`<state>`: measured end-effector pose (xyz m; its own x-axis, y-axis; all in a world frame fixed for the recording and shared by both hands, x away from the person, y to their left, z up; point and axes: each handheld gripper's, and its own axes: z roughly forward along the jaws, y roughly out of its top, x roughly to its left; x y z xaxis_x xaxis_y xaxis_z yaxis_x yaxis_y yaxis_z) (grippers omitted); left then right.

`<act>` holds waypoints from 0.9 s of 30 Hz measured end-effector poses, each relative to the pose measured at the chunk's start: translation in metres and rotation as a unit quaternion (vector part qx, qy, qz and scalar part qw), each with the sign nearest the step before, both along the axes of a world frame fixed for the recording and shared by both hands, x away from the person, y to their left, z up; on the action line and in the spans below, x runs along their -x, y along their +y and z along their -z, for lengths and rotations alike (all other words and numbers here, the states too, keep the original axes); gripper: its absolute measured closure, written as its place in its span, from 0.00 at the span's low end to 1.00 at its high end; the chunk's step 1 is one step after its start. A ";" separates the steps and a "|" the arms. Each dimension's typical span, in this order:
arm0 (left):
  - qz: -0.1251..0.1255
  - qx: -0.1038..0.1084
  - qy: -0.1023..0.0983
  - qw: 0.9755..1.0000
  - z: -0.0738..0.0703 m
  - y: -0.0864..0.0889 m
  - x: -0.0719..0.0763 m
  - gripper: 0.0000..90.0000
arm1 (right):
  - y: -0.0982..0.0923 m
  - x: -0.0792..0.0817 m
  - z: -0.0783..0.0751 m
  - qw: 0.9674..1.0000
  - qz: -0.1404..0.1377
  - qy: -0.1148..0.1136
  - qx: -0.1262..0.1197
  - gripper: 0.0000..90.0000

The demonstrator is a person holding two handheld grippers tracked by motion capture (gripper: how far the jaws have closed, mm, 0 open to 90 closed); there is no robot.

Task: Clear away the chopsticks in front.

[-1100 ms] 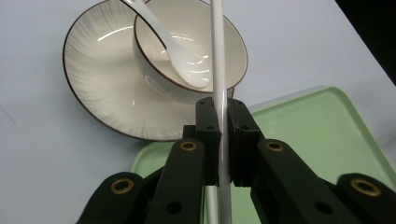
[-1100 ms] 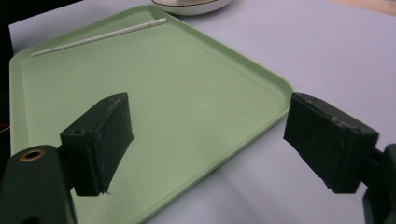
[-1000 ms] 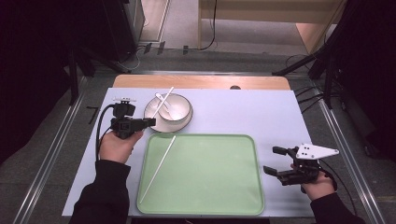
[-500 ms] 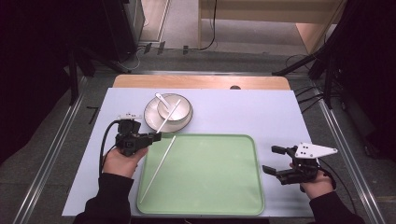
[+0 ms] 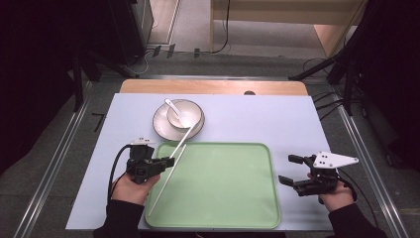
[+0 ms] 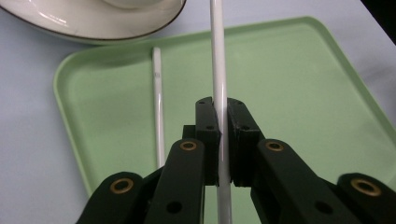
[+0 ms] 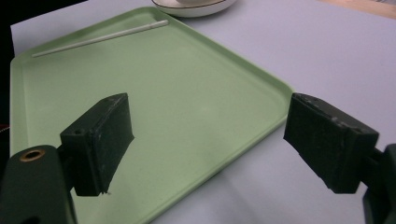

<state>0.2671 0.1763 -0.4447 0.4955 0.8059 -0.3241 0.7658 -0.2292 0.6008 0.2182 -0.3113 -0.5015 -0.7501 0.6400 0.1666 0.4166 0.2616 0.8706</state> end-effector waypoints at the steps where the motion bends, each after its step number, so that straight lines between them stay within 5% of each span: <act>1: -0.001 0.000 0.003 1.000 0.002 0.001 0.003 0.95 | 0.000 0.000 0.000 1.000 0.000 0.000 0.001 0.18; 9: -0.005 -0.016 0.047 0.999 0.024 -0.002 0.017 0.95 | 0.000 -0.001 0.000 1.000 -0.001 0.000 0.001 0.18; 17: -0.028 -0.032 0.088 0.995 0.048 -0.004 0.011 0.95 | 0.001 -0.002 0.000 1.000 -0.005 -0.001 0.001 0.18; 23: -0.038 -0.072 0.088 0.993 0.056 -0.009 0.009 0.94 | 0.001 -0.002 0.000 1.000 -0.006 -0.002 0.000 0.18; 27: -0.042 -0.078 0.084 0.993 0.056 -0.009 0.009 0.94 | 0.001 -0.002 0.000 1.000 -0.006 -0.002 0.000 0.18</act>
